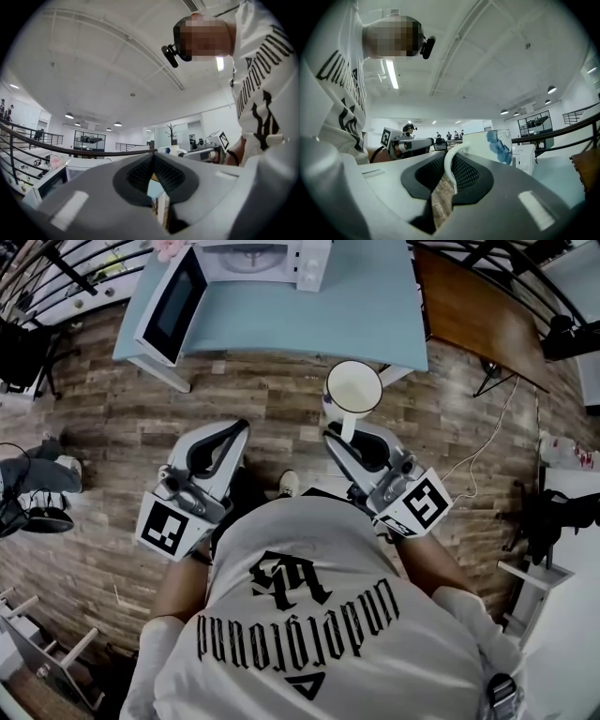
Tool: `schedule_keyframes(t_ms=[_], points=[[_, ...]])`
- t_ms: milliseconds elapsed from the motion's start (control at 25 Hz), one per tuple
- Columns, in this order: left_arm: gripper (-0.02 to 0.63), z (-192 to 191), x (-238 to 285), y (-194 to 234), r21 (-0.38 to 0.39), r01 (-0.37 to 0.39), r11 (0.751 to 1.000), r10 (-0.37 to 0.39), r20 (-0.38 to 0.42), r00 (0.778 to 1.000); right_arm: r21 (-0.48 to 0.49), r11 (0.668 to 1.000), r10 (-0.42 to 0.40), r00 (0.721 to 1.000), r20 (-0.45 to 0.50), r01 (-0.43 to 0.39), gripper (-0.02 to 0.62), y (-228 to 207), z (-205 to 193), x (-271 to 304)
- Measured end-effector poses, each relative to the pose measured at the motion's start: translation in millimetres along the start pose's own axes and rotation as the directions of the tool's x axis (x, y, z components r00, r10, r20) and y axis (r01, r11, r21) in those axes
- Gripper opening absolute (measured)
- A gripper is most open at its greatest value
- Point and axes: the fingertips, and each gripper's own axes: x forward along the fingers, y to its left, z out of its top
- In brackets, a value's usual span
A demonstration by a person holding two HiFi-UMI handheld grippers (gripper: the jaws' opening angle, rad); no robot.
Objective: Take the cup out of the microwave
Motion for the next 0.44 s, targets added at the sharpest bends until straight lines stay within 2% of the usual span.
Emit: schedule_keyframes(t_ms=[440], points=[[0.051, 1.0, 6.9, -2.7, -0.001, 0.011, 1.0, -0.011, -0.001, 1.0, 0.006, 1.0, 0.006, 1.0, -0.001, -0.006, 0.048, 0.3, 0.0, -1.4]])
